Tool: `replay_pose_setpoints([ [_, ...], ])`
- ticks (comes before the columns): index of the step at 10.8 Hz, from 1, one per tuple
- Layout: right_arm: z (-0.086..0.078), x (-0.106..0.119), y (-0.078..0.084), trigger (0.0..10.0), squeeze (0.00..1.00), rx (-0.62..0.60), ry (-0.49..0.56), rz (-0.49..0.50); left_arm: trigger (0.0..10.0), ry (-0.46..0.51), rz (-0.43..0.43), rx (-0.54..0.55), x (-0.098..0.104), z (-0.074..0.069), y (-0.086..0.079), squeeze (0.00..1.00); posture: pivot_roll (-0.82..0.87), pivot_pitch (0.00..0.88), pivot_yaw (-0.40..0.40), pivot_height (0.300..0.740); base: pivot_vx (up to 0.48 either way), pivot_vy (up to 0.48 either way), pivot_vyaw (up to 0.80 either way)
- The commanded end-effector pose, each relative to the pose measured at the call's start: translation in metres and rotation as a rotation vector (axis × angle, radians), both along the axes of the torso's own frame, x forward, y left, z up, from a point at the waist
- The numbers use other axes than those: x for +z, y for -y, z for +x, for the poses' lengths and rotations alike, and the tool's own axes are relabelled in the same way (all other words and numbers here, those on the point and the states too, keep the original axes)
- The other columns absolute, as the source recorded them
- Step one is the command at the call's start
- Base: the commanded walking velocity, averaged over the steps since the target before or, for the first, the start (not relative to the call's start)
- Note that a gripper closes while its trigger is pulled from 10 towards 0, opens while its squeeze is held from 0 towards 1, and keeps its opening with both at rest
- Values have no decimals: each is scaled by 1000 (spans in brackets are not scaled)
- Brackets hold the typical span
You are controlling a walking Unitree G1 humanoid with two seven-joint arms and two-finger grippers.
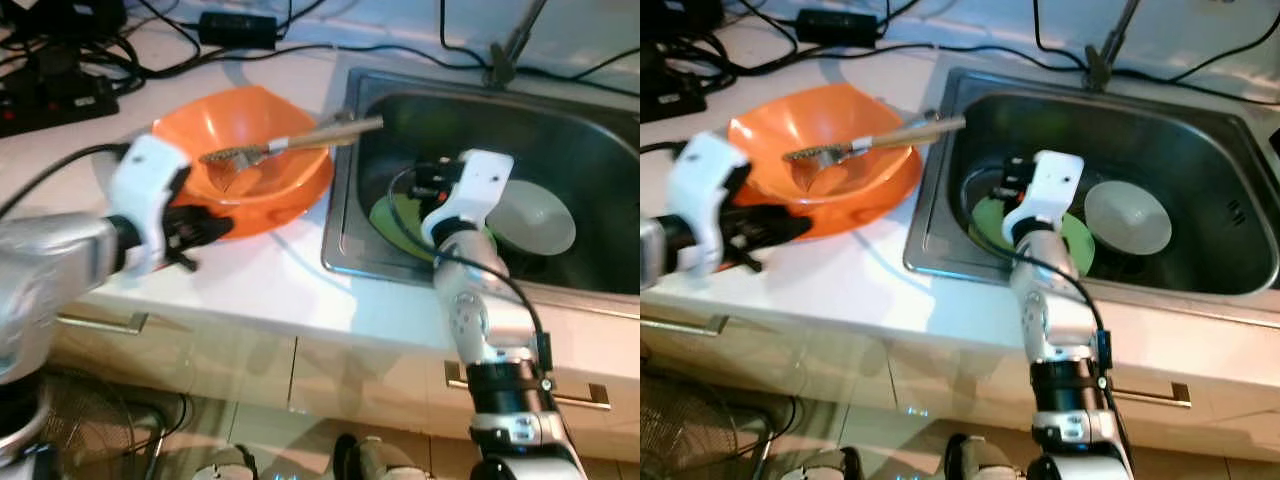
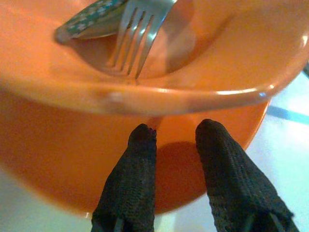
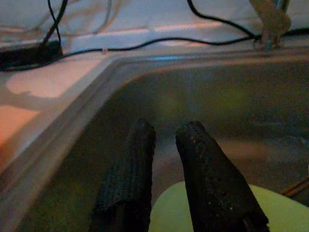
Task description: Kitchen organization
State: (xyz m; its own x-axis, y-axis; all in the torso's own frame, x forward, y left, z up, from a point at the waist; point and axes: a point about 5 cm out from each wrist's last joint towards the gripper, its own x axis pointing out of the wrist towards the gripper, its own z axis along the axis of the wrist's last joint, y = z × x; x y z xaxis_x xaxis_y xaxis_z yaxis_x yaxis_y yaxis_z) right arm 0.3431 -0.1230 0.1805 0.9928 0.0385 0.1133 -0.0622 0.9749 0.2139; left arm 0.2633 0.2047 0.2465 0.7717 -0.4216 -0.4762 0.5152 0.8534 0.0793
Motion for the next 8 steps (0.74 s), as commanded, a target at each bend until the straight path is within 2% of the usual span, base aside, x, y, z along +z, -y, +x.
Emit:
replay_pose_setpoints([
  [1,1,1,4,10000,0,-8,8,4,10000,-25,-4,-24,-2,-5,1,0,51,110,-120,740,0,0,0],
  [5,5,1,4,10000,0,0,15,-3,10000,0,-20,-100,4,-17,12,0,59,98,-132,740,0,0,0],
  [7,7,1,6,10000,0,-7,17,-8,10000,69,-32,-40,10,-14,4,0,61,96,-132,740,0,0,0],
  [8,8,1,7,10000,0,-14,18,-8,10000,77,-42,8,10,-14,-5,0,63,90,-134,740,0,0,0],
])
